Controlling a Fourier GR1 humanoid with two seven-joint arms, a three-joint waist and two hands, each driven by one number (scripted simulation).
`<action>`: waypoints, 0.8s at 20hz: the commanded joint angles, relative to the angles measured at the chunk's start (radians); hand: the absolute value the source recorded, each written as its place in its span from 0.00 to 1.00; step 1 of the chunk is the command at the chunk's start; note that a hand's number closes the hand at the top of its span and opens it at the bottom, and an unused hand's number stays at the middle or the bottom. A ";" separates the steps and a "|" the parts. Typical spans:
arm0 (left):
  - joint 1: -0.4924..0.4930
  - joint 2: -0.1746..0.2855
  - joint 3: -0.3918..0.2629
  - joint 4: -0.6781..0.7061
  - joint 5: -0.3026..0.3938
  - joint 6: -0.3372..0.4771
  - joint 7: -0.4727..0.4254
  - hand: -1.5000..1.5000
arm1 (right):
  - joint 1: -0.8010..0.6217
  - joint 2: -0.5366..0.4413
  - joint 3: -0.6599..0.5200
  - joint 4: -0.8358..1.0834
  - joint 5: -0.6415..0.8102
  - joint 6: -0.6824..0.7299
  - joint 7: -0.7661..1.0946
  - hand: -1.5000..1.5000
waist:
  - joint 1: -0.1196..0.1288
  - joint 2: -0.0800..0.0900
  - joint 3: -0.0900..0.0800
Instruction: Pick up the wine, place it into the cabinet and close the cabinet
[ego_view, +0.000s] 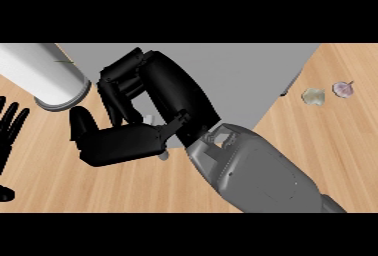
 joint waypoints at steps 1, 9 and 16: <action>0.009 -0.024 0.009 -0.015 -0.030 0.022 0.005 0.00 | 0.024 0.000 -0.028 0.085 -0.011 -0.016 -0.044 1.00 | -0.006 0.001 0.001; -0.054 -0.048 0.025 0.003 -0.027 0.034 0.054 0.00 | 0.048 -0.031 -0.113 0.271 0.020 0.162 -0.198 1.00 | -0.012 0.004 0.000; -0.053 -0.038 0.030 0.002 -0.030 0.002 0.055 0.00 | -0.025 -0.092 -0.205 0.391 0.022 0.223 -0.255 1.00 | 0.003 0.011 0.000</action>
